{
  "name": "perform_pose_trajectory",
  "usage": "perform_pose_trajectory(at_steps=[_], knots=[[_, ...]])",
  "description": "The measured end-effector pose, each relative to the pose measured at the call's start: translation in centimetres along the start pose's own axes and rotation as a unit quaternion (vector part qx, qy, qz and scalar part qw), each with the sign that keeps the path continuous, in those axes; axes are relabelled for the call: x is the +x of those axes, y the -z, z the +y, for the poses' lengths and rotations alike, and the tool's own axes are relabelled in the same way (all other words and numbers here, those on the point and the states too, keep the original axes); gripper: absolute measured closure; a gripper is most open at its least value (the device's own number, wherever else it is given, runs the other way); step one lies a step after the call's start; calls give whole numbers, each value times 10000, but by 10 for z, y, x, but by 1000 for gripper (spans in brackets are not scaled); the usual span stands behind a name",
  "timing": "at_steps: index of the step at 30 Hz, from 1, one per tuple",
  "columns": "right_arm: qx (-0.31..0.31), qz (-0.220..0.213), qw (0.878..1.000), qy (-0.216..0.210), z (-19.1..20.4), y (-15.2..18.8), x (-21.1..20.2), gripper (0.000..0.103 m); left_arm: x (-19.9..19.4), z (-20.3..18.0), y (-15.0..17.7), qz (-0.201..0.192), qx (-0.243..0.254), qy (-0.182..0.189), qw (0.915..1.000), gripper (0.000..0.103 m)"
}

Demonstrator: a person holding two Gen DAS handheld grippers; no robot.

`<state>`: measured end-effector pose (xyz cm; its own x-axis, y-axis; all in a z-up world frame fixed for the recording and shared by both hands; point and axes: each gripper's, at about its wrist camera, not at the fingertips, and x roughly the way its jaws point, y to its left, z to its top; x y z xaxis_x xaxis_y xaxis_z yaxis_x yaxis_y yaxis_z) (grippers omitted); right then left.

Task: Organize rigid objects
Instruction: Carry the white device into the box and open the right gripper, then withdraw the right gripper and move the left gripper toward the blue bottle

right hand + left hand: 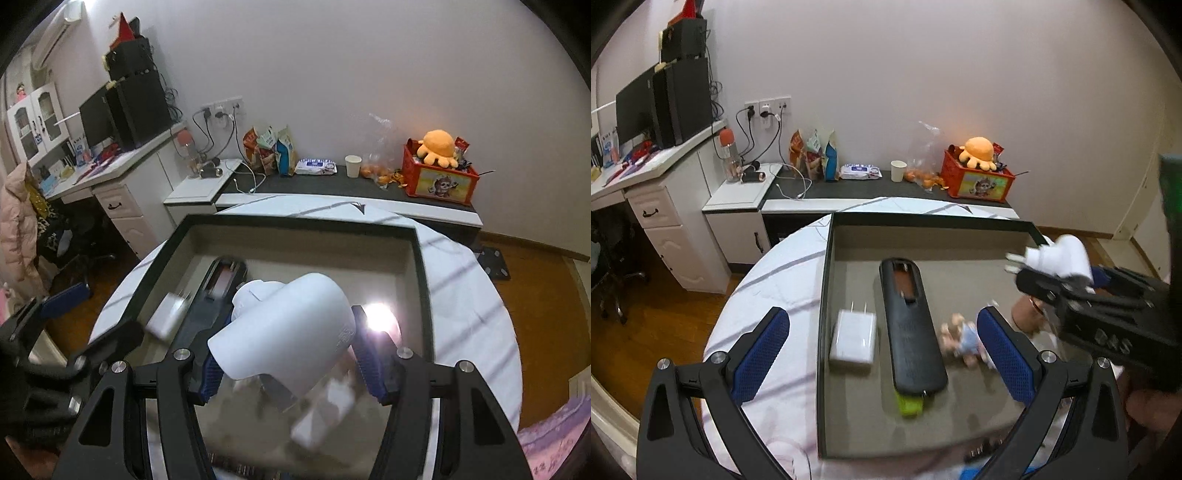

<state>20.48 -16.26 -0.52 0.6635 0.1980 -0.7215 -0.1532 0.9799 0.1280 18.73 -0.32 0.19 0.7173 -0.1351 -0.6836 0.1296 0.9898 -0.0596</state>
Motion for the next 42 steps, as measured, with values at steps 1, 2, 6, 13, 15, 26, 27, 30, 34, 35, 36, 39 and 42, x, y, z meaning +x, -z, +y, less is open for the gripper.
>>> perform_pose_trajectory(at_steps=[1, 2, 6, 13, 15, 26, 27, 30, 34, 35, 36, 39, 42], knots=[[-1, 46, 10000, 14, -1, -6, 8, 41, 7, 1, -3, 60, -13, 27, 10000, 0], [7, 133, 9999, 31, -2, -13, 20, 41, 13, 1, -4, 97, -13, 31, 9999, 0], [-6, 526, 9986, 78, -5, -22, 57, 41, 31, 5, -4, 249, -56, 8, 9997, 0], [-36, 1027, 9944, 261, -7, -15, 91, 40, 43, 10, 0, 375, -76, -69, 9992, 0], [-4, 1003, 9946, 262, -7, -18, 87, 26, 44, 10, 0, 392, -91, -66, 9992, 0], [83, 273, 9994, 209, -6, -12, 15, 21, 4, -8, 8, 154, 50, -17, 9999, 0], [95, 204, 9995, 200, -7, -8, 7, 21, -1, -10, 10, 125, 76, -11, 9999, 0], [173, 41, 9997, 165, -8, 7, -17, 21, -18, -18, 20, 65, 137, 13, 9999, 0], [299, -109, 9993, 171, -11, 36, -46, 21, -37, -31, 39, 29, 246, 75, 9997, 0], [334, -137, 9992, 166, -13, 41, -51, 21, -42, -33, 44, 15, 257, 83, 9996, 0], [385, -178, 9990, 144, -15, 50, -59, 21, -46, -35, 48, -8, 248, 103, 9996, 0], [516, -311, 9980, 175, -22, 71, -79, 21, -59, -39, 64, 0, 217, 187, 9996, 0], [659, -409, 9968, 189, -30, 92, -96, 21, -70, -44, 87, 75, 269, 233, 9993, 0]])
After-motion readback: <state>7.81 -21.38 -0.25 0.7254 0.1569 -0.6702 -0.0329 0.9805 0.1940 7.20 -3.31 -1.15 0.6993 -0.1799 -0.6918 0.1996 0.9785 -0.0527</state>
